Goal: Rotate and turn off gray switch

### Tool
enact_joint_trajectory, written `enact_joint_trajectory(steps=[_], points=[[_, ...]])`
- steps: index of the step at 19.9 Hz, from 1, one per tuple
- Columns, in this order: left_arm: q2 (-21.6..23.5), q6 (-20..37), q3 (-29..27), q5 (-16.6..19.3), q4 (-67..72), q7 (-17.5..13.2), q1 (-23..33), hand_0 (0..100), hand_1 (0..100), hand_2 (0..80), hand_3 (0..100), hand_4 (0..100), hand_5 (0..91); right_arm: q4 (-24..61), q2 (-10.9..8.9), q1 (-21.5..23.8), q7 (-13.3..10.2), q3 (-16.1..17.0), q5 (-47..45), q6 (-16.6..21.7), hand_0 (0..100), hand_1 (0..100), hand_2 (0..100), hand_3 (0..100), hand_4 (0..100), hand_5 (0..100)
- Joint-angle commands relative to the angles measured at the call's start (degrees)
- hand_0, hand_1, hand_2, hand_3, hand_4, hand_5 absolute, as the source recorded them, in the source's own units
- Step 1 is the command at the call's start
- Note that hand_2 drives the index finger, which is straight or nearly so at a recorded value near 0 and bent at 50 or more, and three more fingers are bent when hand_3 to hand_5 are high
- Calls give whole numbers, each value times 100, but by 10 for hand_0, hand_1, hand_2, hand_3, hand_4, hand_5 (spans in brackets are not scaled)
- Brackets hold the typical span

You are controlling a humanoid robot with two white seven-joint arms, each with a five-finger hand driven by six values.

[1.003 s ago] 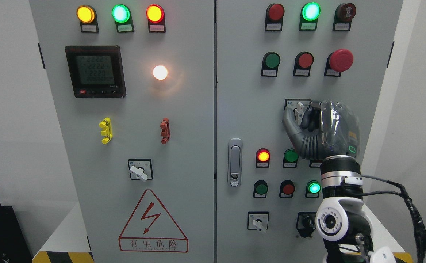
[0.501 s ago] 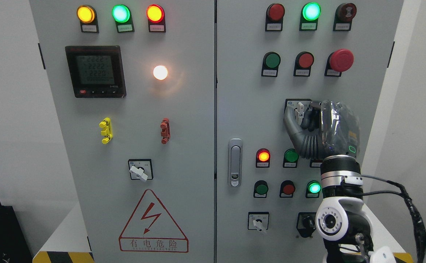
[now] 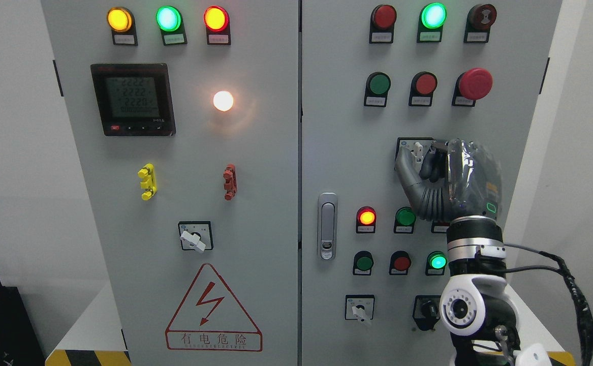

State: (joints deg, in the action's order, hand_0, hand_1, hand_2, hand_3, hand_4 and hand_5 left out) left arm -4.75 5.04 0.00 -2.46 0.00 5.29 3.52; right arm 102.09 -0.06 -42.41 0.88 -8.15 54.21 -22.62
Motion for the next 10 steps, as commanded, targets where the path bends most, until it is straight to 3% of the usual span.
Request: enact_joint_trajectory(steps=[1, 10], points=[[0, -3, 9, 0, 79, -2, 0, 120, 389, 0, 0, 0, 0, 56, -214, 22, -9, 15, 2, -14, 527, 326, 722, 974, 910, 1000], [0, -3, 9, 0, 79, 7, 0, 120, 389, 0, 0, 0, 0, 74, -302, 49, -27, 59, 2, -14, 514, 331, 708, 968, 908, 1000]])
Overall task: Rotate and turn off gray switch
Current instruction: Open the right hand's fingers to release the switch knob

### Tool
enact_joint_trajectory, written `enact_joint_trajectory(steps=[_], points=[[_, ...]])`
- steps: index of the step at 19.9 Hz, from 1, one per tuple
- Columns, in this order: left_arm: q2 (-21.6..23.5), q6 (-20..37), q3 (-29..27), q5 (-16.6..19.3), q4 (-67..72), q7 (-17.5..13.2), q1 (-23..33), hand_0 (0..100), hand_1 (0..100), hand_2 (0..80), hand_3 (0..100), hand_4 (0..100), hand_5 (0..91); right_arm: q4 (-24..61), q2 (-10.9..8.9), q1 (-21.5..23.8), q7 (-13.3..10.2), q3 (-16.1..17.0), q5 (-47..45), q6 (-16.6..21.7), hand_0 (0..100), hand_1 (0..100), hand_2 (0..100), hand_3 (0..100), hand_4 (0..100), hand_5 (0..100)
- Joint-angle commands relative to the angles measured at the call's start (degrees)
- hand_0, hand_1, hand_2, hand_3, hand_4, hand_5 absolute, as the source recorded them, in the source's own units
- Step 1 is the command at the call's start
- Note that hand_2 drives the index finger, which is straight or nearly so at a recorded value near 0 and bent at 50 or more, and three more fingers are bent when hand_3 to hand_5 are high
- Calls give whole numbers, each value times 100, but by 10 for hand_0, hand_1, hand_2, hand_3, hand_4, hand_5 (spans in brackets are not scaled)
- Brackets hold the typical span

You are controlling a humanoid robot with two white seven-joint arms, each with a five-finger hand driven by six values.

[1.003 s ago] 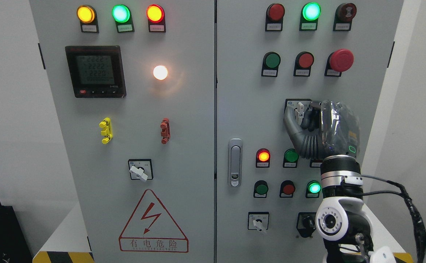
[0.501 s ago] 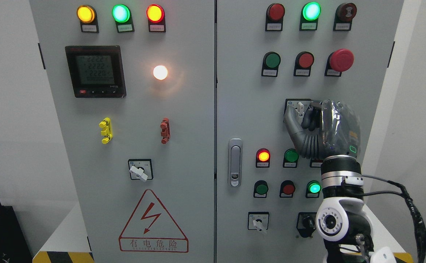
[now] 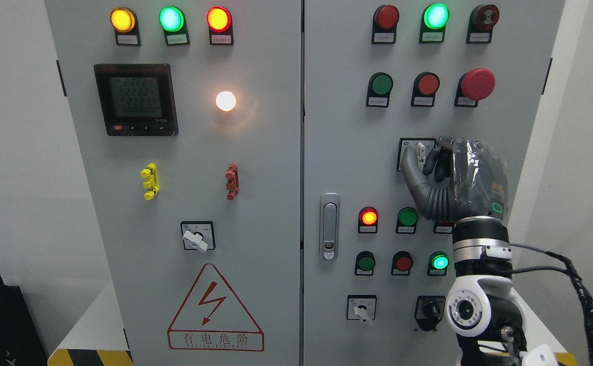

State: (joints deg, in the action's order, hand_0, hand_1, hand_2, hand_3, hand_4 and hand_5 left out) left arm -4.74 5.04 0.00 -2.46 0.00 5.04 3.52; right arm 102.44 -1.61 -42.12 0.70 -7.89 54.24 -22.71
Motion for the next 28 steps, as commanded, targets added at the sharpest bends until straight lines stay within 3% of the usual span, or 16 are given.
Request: enact_joint_trajectory(steps=[1, 10, 13, 20, 23, 24, 26, 27, 28], points=[[0, -3, 9, 0, 79, 23, 0, 120, 389, 0, 0, 0, 0, 74, -156, 28, -9, 33, -1, -5, 513, 331, 708, 967, 908, 1000], [0, -3, 9, 0, 79, 32, 0, 120, 389, 0, 0, 0, 0, 522, -366, 203, -18, 50, -18, 161, 515, 331, 706, 964, 907, 1000], [0, -3, 9, 0, 79, 32, 0, 120, 389, 0, 0, 0, 0, 593, -490, 318, -210, 147, -18, 398, 521, 330, 706, 961, 906, 1000], [0, -3, 9, 0, 79, 32, 0, 120, 389, 0, 0, 0, 0, 645, -507, 660, -905, 525, -54, 1927, 450, 336, 563, 847, 817, 995], [0, -3, 9, 0, 79, 32, 0, 120, 389, 0, 0, 0, 0, 724, -507, 880, -905, 560, -54, 2104, 435, 337, 458, 809, 736, 808], [0, -3, 9, 0, 79, 23, 0, 120, 389, 0, 0, 0, 0, 742, -516, 968, -905, 586, -54, 2209, 430, 339, 408, 727, 644, 629], [0, -3, 9, 0, 79, 32, 0, 120, 389, 0, 0, 0, 0, 786, -516, 1143, -897, 718, -54, 2524, 424, 336, 335, 578, 475, 426], [0, -3, 9, 0, 79, 32, 0, 120, 389, 0, 0, 0, 0, 786, -560, 1240, -888, 797, -54, 2735, 417, 329, 289, 453, 316, 246], [0, -3, 9, 0, 79, 23, 0, 120, 389, 0, 0, 0, 0, 795, -621, 1328, -870, 902, -54, 2972, 390, 314, 195, 249, 122, 44]])
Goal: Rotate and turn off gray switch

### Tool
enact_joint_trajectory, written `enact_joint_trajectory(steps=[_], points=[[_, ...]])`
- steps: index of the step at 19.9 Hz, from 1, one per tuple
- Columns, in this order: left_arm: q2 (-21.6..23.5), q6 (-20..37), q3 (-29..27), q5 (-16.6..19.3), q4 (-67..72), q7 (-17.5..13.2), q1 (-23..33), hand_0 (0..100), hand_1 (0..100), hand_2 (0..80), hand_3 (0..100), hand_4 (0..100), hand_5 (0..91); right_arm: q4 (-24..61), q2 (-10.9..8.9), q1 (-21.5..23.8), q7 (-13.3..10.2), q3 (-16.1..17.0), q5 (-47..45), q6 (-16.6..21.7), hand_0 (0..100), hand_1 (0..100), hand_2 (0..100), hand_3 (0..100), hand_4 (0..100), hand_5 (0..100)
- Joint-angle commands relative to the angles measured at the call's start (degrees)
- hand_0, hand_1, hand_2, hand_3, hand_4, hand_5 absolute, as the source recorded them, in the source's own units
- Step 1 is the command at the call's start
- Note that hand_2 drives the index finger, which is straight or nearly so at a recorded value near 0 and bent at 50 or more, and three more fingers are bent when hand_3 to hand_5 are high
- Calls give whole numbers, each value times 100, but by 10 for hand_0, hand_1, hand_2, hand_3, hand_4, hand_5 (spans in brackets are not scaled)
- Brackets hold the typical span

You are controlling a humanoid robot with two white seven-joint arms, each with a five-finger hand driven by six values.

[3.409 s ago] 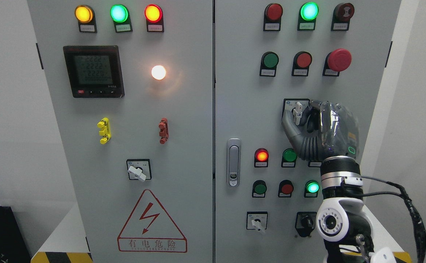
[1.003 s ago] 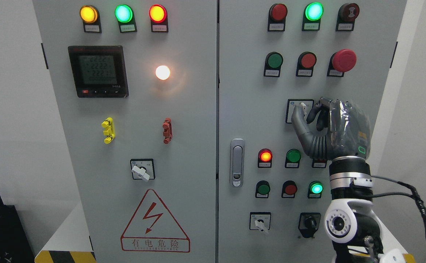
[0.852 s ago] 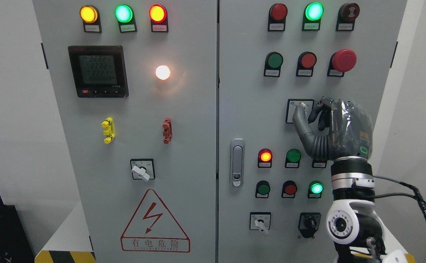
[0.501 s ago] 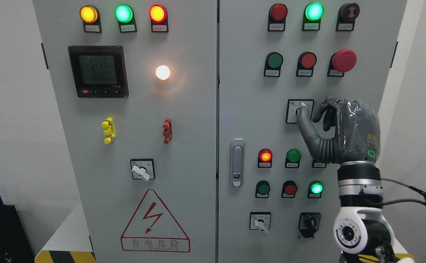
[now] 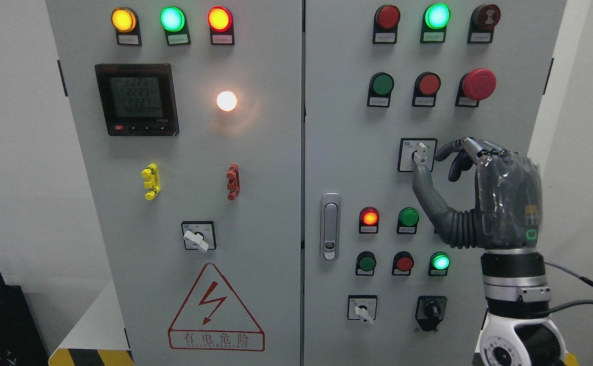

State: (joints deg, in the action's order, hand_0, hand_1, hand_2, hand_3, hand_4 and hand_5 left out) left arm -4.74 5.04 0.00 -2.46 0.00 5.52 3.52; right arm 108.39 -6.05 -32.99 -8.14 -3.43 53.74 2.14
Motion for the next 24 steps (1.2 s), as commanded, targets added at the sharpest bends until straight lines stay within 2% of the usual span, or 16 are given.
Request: enact_joint_trajectory(steps=[1, 2, 3, 6, 8, 24], points=[[0, -3, 9, 0, 79, -16, 0, 120, 389, 0, 0, 0, 0, 235, -204, 520, 32, 536, -4, 680, 348, 311, 138, 157, 39, 0], [0, -3, 9, 0, 79, -24, 0, 120, 389, 0, 0, 0, 0, 305, -204, 643, 58, 606, -13, 787, 293, 301, 65, 52, 0, 0], [0, -3, 9, 0, 79, -25, 0, 120, 389, 0, 0, 0, 0, 349, -230, 766, 59, 668, -13, 814, 236, 297, 0, 0, 0, 0], [0, -3, 9, 0, 88, -24, 0, 120, 389, 0, 0, 0, 0, 438, -405, 1004, 59, 765, -22, 823, 176, 306, 0, 0, 0, 0], [0, -3, 9, 0, 79, -25, 0, 120, 389, 0, 0, 0, 0, 438, -432, 1031, 59, 826, -22, 832, 166, 301, 0, 0, 0, 0], [0, -3, 9, 0, 79, -24, 0, 120, 389, 0, 0, 0, 0, 455, -432, 1040, 67, 827, -30, 814, 143, 276, 0, 0, 0, 0]])
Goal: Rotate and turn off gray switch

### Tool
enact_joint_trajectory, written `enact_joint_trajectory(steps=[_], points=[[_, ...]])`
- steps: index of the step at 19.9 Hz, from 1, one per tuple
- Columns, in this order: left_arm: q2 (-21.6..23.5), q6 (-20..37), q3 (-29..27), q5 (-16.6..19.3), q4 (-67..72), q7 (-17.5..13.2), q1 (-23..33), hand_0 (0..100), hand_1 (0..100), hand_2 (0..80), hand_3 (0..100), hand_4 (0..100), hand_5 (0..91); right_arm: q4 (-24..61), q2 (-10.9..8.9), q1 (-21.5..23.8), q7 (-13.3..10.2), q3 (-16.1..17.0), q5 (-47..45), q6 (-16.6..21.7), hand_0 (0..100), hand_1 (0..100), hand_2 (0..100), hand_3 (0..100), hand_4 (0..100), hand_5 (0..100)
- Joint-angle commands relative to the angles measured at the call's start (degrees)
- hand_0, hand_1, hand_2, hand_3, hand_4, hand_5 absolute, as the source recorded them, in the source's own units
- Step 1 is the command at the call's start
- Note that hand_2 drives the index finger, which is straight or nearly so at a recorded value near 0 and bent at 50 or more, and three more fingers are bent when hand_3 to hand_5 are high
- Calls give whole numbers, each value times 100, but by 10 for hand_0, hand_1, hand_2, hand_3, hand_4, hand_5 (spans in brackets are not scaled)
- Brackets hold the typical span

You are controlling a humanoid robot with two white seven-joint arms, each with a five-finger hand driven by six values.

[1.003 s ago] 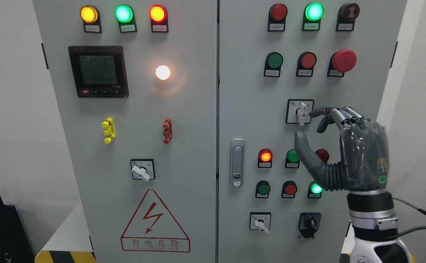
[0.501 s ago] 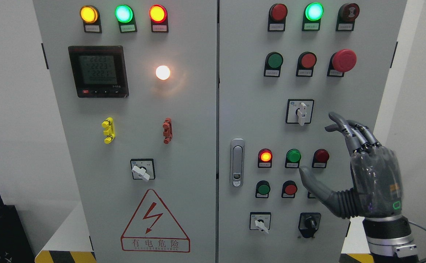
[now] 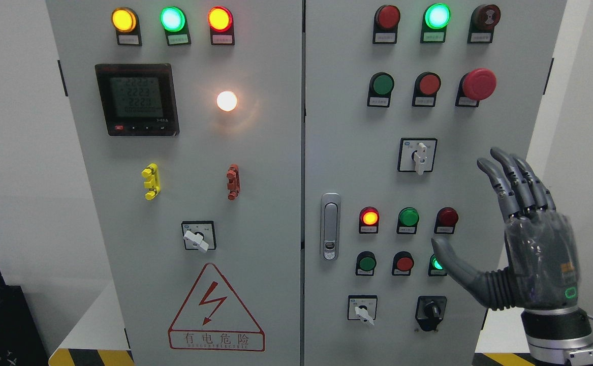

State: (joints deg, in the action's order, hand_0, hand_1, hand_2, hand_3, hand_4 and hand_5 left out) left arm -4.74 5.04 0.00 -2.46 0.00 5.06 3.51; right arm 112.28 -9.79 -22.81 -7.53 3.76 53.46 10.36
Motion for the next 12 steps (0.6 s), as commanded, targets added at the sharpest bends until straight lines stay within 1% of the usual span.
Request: enact_joint_trajectory(steps=[1, 12], points=[[0, -3, 9, 0, 79, 30, 0, 120, 389, 0, 0, 0, 0, 66, -58, 22, -2, 116, -2, -8, 141, 276, 0, 0, 0, 0], [0, -3, 9, 0, 88, 21, 0, 120, 389, 0, 0, 0, 0, 145, -40, 31, -2, 98, -2, -8, 138, 263, 0, 0, 0, 0]])
